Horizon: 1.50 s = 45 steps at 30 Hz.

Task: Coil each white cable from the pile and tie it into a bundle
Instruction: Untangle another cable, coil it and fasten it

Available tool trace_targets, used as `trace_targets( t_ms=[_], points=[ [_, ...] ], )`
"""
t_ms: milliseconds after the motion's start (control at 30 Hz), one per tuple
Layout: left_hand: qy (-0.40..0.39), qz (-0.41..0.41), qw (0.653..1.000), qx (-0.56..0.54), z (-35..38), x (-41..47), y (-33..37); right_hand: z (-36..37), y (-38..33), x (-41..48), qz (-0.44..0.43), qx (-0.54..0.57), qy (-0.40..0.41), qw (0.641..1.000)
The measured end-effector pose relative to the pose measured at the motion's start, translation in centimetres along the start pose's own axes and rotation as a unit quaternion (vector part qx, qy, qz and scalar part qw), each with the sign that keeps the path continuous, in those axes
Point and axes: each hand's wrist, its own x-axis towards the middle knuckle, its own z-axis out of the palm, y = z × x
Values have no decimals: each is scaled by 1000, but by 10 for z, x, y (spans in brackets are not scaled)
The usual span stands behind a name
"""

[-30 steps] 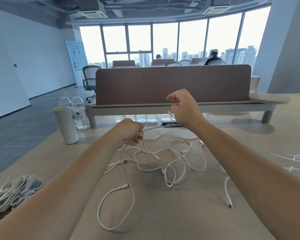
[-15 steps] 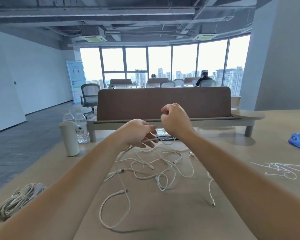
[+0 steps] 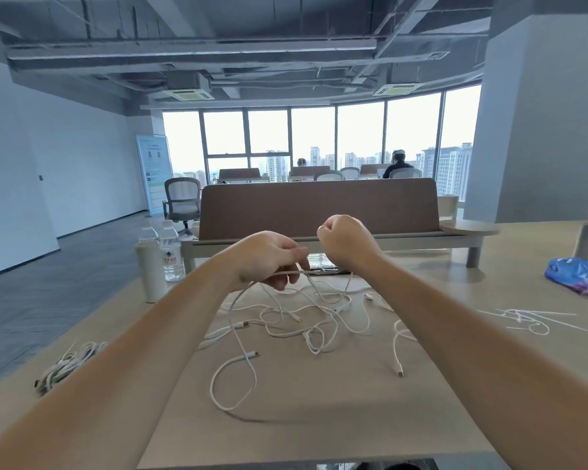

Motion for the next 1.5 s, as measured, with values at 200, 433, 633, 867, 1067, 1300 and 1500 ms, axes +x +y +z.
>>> trace_targets(
  t_ms=[200, 433, 633, 867, 1067, 1300, 1500],
  points=[
    [-57, -25, 996, 65, 3, -12, 20, -11, -2, -9, 17, 0, 0, 1000],
    [-67, -42, 995, 59, 15, -12, 26, -13, -2, -15, 5, -9, -9, 1000],
    [-58, -77, 993, 68, 24, -10, 36, -17, -2, -19, 0, 2, -3, 1000],
    [27, -68, 994, 81, 17, -11, 35, -22, 10, -20, 18, 40, 11, 999],
    [201, -48, 976, 71, -9, -2, 11, -22, 31, -17, -4, 10, -18, 1000],
    [269, -48, 959, 79, -10, 4, -19, -6, 42, -17, 27, 45, -40, 998],
    [222, -51, 938, 261, 1, 2, -31, 11, 31, -18, 65, 160, -44, 984]
  ],
)
